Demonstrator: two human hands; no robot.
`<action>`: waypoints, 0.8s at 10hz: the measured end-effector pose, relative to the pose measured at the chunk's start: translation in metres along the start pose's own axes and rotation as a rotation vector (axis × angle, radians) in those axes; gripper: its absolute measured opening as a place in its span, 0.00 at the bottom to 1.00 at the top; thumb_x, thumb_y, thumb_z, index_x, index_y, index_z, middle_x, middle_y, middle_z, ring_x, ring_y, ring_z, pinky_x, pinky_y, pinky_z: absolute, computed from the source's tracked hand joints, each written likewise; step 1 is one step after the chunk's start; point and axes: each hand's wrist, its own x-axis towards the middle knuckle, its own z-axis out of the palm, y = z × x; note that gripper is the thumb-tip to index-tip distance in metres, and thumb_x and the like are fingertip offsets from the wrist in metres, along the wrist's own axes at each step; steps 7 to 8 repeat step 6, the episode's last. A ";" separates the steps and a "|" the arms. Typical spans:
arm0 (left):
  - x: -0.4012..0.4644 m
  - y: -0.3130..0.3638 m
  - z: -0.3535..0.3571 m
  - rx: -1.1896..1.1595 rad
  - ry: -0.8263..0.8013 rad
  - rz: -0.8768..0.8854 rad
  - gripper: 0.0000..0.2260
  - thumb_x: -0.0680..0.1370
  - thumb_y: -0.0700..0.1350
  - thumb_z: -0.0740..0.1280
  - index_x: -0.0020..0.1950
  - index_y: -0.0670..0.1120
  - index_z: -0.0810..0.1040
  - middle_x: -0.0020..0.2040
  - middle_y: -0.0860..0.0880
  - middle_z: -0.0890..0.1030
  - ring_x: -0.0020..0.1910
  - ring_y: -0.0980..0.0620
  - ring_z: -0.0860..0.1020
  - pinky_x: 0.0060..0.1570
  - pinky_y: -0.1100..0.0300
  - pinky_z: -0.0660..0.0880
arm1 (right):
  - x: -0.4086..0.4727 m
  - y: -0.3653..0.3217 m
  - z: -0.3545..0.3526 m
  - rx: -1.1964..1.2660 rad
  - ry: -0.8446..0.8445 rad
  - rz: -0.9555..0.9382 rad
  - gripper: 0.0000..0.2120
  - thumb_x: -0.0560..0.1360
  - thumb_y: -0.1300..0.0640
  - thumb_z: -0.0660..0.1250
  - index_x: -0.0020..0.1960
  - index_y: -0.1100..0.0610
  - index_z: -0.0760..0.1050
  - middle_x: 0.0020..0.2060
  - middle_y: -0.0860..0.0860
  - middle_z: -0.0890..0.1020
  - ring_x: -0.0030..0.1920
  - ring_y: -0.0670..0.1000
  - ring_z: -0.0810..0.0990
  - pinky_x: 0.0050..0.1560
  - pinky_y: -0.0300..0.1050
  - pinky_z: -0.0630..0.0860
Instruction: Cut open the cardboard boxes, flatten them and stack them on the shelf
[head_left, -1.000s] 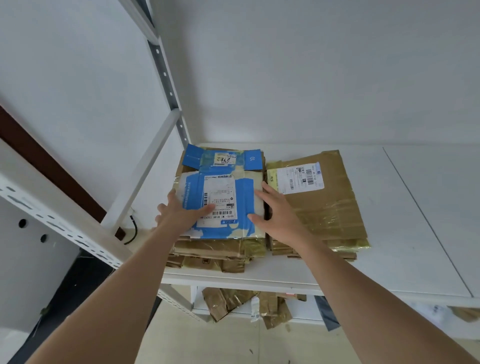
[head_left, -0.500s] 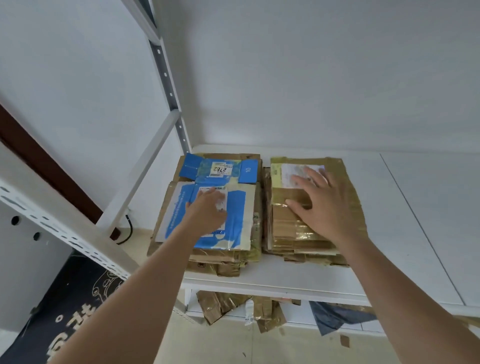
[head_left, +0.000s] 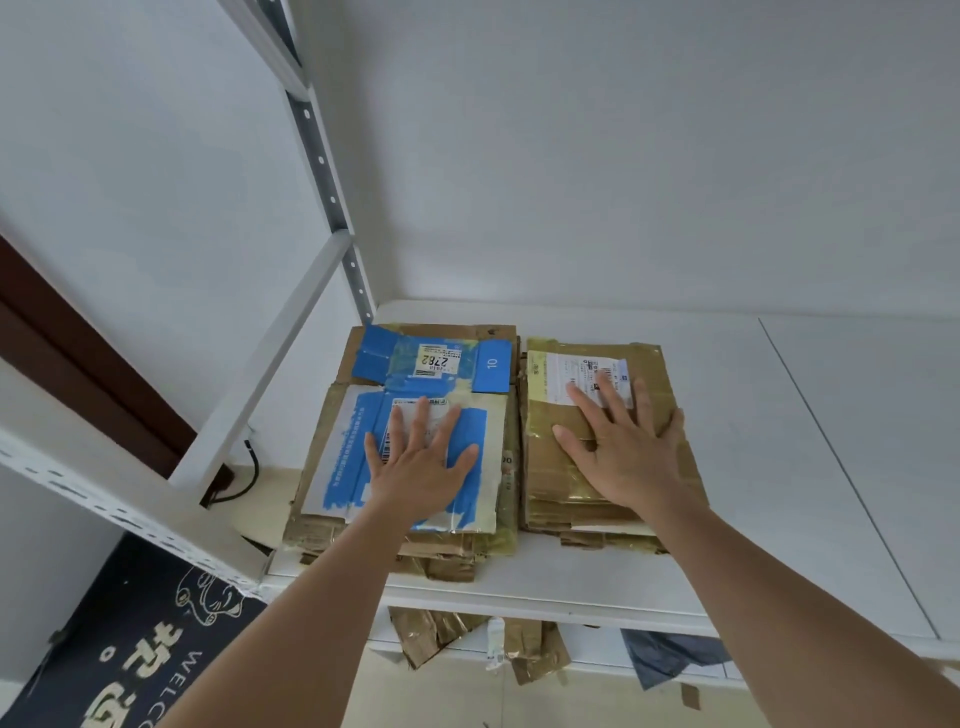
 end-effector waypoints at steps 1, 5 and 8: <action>0.000 0.002 0.001 -0.008 0.007 0.006 0.29 0.78 0.71 0.42 0.75 0.68 0.34 0.79 0.56 0.32 0.76 0.45 0.29 0.69 0.38 0.29 | 0.001 0.003 0.004 0.006 0.026 0.000 0.35 0.69 0.23 0.28 0.74 0.30 0.36 0.79 0.41 0.39 0.79 0.56 0.36 0.71 0.74 0.40; -0.010 0.017 -0.018 0.048 -0.014 0.001 0.29 0.80 0.67 0.44 0.79 0.62 0.37 0.80 0.51 0.34 0.77 0.41 0.31 0.71 0.34 0.34 | -0.008 -0.016 -0.016 0.027 -0.006 -0.011 0.28 0.80 0.33 0.41 0.78 0.38 0.48 0.80 0.43 0.46 0.80 0.55 0.42 0.73 0.73 0.42; -0.025 0.023 -0.037 0.023 0.129 0.057 0.27 0.82 0.64 0.44 0.80 0.61 0.42 0.81 0.50 0.41 0.79 0.43 0.37 0.74 0.36 0.39 | -0.024 -0.021 -0.040 0.092 0.080 -0.026 0.25 0.83 0.39 0.43 0.78 0.41 0.52 0.80 0.45 0.52 0.80 0.53 0.47 0.75 0.68 0.45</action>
